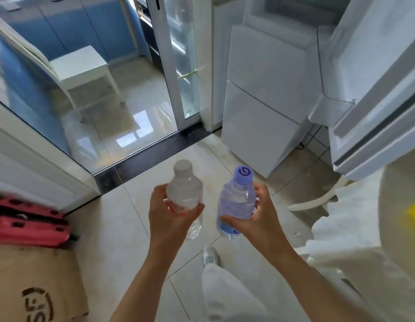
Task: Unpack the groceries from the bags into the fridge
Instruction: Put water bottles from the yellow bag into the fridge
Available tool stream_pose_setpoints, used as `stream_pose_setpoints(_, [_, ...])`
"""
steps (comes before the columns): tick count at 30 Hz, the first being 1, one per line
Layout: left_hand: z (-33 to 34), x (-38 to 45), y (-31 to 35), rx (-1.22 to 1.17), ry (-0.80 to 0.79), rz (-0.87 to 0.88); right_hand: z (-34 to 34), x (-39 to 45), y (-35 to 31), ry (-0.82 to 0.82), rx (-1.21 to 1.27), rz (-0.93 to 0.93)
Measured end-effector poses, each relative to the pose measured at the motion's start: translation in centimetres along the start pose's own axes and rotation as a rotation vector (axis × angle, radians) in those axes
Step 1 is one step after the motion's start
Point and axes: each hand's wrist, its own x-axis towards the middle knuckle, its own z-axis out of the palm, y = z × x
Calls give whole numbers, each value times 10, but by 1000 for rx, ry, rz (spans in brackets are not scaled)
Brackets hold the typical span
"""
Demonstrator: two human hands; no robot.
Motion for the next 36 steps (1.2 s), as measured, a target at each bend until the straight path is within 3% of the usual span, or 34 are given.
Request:
stream_pose_setpoints(16, [39,262,45,-73,-45,56,33,235,-79,60,5,-76])
stream_pose_setpoints(21, [55,355,63,-95,-146,111,43,312,-104,257,-51,-73])
stream_pose_setpoints(29, [91,493,98,-43,-352,184,52,409,-151,390,86,-133])
stream_pose_setpoints(36, [151,569,144,-76,-515,270,20,470,-177,608,92,-108])
